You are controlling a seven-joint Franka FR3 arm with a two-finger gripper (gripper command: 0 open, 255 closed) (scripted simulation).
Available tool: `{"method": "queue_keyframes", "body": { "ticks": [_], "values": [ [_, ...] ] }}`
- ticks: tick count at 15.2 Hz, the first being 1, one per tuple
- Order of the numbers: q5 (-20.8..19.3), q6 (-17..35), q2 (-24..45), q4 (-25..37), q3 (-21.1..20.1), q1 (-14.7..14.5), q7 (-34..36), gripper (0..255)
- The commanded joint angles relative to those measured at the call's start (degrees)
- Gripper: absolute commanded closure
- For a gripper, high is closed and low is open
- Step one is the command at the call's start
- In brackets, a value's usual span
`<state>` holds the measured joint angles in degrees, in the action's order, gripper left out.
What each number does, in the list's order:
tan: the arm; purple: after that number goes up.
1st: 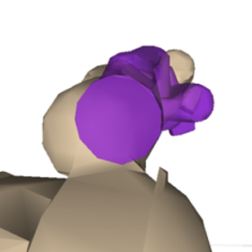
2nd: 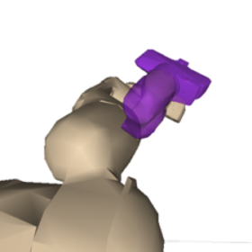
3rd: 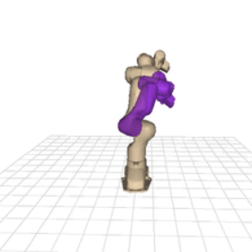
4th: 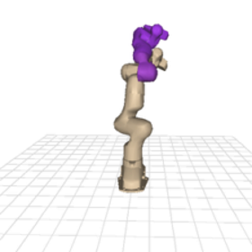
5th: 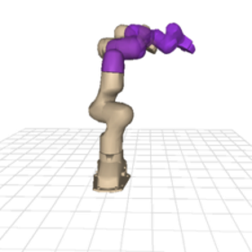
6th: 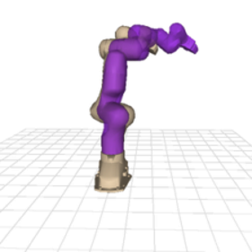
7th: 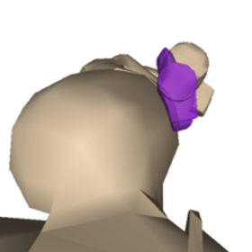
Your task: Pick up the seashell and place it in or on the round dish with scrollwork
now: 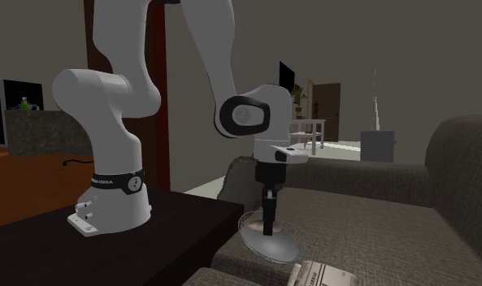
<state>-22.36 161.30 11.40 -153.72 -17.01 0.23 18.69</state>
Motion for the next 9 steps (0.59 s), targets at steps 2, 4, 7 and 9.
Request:
{"method": "queue_keyframes", "body": {
  "ticks": [2,4,7,9],
  "values": [
    [-0.1,0.1,0.1,0.0,0.1,0.0,0.1,255],
    [-0.1,0.1,0.1,0.0,0.1,0.0,0.1,255],
    [-0.1,0.1,0.1,0.0,0.1,0.0,0.1,0],
    [-0.1,0.1,0.1,0.0,0.1,0.0,0.1,0]
  ]
}}
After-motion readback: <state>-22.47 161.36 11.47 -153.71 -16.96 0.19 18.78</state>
